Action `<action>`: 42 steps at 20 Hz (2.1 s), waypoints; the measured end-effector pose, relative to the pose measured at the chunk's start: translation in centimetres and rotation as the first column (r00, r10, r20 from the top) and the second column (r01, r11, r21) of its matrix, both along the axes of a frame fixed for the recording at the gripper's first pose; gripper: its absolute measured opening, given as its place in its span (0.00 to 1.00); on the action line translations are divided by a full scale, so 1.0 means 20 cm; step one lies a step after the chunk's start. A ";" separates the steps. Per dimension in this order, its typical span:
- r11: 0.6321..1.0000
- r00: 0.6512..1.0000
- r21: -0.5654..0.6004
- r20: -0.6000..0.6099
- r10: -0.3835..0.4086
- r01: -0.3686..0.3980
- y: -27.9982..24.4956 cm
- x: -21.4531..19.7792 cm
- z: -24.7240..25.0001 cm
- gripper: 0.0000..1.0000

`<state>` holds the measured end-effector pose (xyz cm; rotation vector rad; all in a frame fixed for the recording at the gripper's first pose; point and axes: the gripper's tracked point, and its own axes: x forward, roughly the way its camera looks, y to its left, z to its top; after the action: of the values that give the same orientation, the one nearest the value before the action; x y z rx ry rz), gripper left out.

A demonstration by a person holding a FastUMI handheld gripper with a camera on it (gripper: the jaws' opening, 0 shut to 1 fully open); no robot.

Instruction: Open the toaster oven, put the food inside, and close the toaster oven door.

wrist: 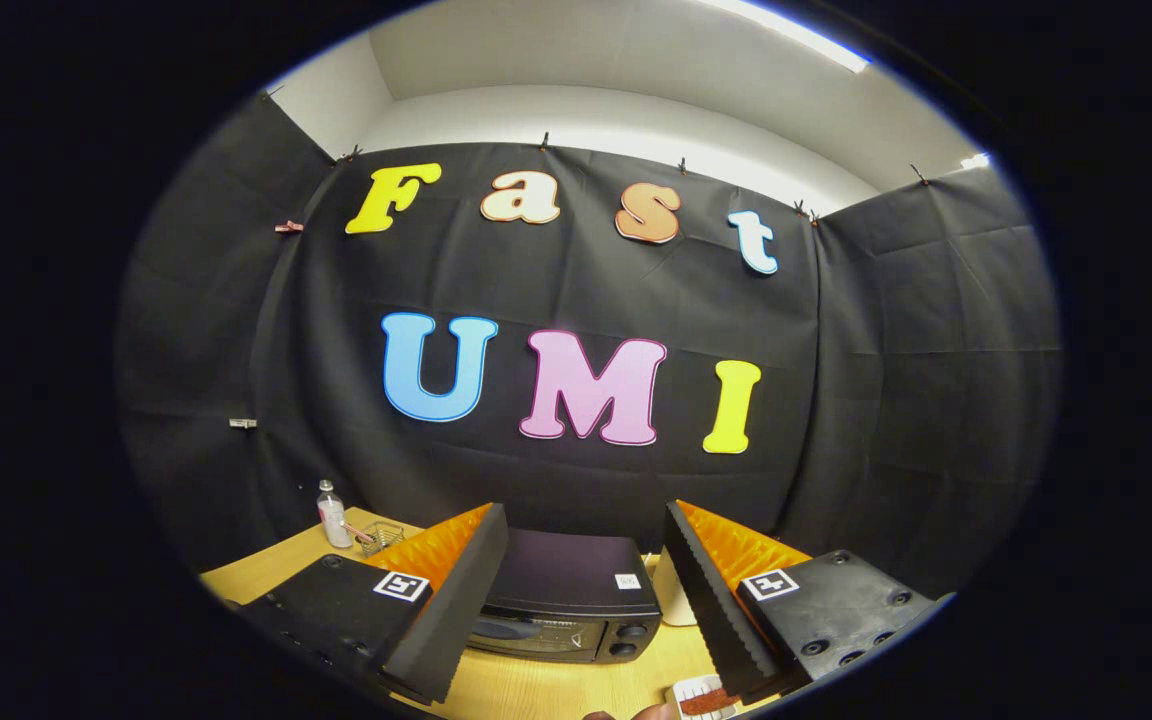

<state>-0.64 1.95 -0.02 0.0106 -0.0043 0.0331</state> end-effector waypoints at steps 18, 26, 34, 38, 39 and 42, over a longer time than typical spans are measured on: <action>0.999 0.991 0.001 -0.126 0.036 -0.036 0.31 0.21 -0.40 0.97; 0.999 0.954 0.007 -0.296 0.037 -0.037 0.38 0.33 -0.81 0.97; 0.998 0.909 0.035 -0.411 0.062 -0.052 0.50 0.41 -1.04 0.98; 0.997 0.883 0.066 -0.465 0.058 -0.030 0.54 0.45 -1.13 0.98; 0.997 0.869 0.070 -0.490 0.064 -0.034 0.55 0.44 -1.17 0.98; 0.997 0.883 0.078 -0.465 0.059 -0.025 0.55 0.44 -1.15 0.98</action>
<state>8.07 12.99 -23.00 0.0891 0.4812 0.0737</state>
